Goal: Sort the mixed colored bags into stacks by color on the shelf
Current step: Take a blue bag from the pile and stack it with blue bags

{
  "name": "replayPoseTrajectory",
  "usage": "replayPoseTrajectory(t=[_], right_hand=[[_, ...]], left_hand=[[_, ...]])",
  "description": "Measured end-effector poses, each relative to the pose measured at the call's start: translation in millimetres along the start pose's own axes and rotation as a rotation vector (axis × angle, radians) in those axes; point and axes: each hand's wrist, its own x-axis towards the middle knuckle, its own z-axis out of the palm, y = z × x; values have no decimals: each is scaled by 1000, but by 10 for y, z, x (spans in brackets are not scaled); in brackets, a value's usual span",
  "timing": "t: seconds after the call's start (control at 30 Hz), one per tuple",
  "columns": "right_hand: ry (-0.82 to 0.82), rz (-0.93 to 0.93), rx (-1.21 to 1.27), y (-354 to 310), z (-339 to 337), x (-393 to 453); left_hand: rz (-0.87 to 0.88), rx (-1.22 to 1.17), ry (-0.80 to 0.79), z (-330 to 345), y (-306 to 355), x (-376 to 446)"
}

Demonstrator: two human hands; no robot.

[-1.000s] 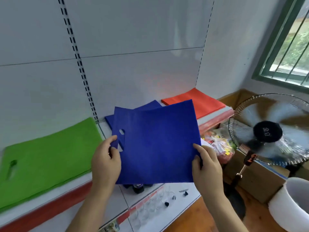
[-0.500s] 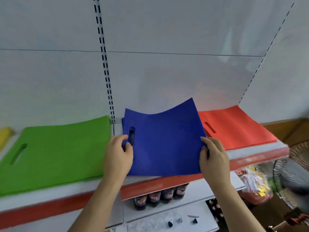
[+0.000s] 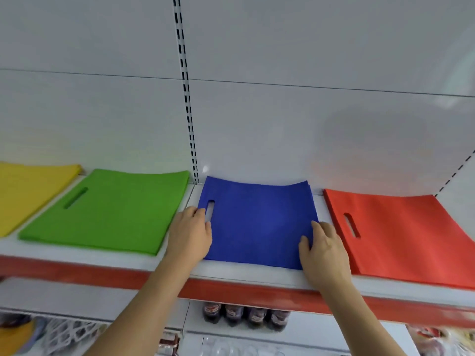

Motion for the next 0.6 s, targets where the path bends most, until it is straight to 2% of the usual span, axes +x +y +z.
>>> replayPoseTrajectory(t=[0.33,0.43,0.6], right_hand=[[-37,-85,-154,22,65,23],[6,-97,-158,-19,29,-1],[82,-251,-68,-332,50,-143]], left_hand=[[-41,111,-57,-49,45,22],[-53,77,2,-127,85,-26],[-68,95,117,-339,47,-280]])
